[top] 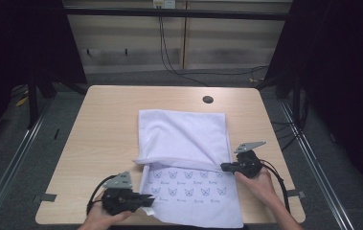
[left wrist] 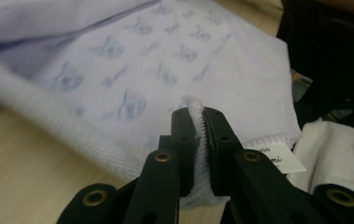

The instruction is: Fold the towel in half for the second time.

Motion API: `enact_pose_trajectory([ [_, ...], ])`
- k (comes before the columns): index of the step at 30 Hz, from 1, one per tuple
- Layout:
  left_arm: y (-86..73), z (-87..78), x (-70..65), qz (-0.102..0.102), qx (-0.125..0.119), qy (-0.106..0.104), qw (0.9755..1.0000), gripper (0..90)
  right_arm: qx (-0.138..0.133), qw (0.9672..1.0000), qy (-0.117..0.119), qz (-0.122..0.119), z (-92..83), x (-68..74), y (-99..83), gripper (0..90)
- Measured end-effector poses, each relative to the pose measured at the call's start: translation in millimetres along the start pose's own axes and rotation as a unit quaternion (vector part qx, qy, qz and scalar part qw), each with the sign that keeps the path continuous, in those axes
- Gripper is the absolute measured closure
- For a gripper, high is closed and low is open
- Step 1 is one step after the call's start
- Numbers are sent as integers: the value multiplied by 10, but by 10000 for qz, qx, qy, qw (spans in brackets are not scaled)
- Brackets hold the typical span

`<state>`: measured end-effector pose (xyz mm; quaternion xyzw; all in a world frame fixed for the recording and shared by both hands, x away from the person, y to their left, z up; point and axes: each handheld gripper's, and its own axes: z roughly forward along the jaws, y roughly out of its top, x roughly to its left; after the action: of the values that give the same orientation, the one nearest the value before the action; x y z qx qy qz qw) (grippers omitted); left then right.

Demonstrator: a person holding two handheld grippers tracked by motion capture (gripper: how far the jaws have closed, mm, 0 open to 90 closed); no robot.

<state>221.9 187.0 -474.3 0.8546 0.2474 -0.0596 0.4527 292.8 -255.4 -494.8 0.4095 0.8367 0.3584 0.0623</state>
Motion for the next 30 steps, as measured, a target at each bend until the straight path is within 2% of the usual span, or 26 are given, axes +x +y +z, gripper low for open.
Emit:
enact_pose_trajectory([
  [2, -123, -115, 35, -133, 83, -32, 9999, 818, 12, 10000, -22, -8, 1, 4, 3, 888],
  [4, -182, -225, 41, -172, -19, 37, 9998, 785, 12, 10000, -9, -2, 0, 2, 2, 888],
  [5, -169, -267, 45, -274, -120, -23, 9996, 762, 15, 10000, -16, -5, 0, 1, 2, 888],
  [6, -146, -311, 53, -248, -200, 32, 9995, 720, 17, 10000, -12, -6, 1, -1, 4, 888],
  [7, -120, -344, 71, -210, -325, 174, 9991, 671, 8, 10000, -3, -16, 3, -6, 3, 888],
  [8, -91, -362, 121, -187, -405, 258, 9987, 666, 11, 10000, 2, -4, 3, -7, 3, 888],
  [10, -26, -331, 290, -252, -537, 628, 9963, 647, 10, 10000, 7, -10, 3, -8, 3, 888],
  [11, 15, -289, 396, -333, -578, 734, 9951, 611, 19, 10000, -2, -14, 1, -9, 3, 888],
  [12, 54, -246, 495, -329, -618, 882, 9936, 592, 14, 10000, 0, -14, 2, -9, 3, 888],
  [13, 103, -200, 584, -270, -547, 1107, 9920, 583, 15, 10000, 2, -12, 2, -10, 3, 888],
  [14, 154, -164, 673, -224, -456, 1184, 9917, 546, 0, 10000, 16, -4, 3, -7, 2, 888],
  [15, 195, -137, 751, -260, -438, 1260, 9907, 521, 8, 10000, 9, -17, 2, -5, 2, 888],
  [17, 251, -86, 852, -171, -475, 1409, 9887, 509, 8, 10000, 11, -27, 2, -7, 2, 888],
  [20, 277, 32, 915, -48, -196, 1292, 9914, 474, -8, 10000, 36, -28, 4, -14, 0, 888],
  [21, 272, 78, 921, 19, -78, 1306, 9914, 476, -10, 10000, 38, -29, 4, -15, 0, 887],
  [22, 266, 118, 924, 71, 27, 1387, 9903, 501, -21, 10000, 59, -11, 5, -17, 0, 887],
  [23, 261, 138, 934, 87, 115, 1333, 9910, 586, -23, 10000, 63, 10, 5, -17, 1, 887],
  [24, 261, 137, 929, 115, 56, 1305, 9914, 718, -9, 10000, 46, 20, 0, -14, 2, 887],
  [25, 275, 115, 921, 145, -37, 1349, 9907, 814, 6, 10000, 19, -4, -7, -9, 6, 888],
  [26, 298, 75, 921, 125, -146, 1306, 9912, 876, -10, 10000, 17, 8, -16, -5, 12, 888],
  [29, 398, -91, 909, 13, -579, 1343, 9892, 887, -290, 9996, -8, 56, -110, -28, 69, 888],
  [30, 428, -147, 884, -46, -804, 1320, 9880, 888, -414, 9991, 8, 42, -166, -35, 99, 888],
])
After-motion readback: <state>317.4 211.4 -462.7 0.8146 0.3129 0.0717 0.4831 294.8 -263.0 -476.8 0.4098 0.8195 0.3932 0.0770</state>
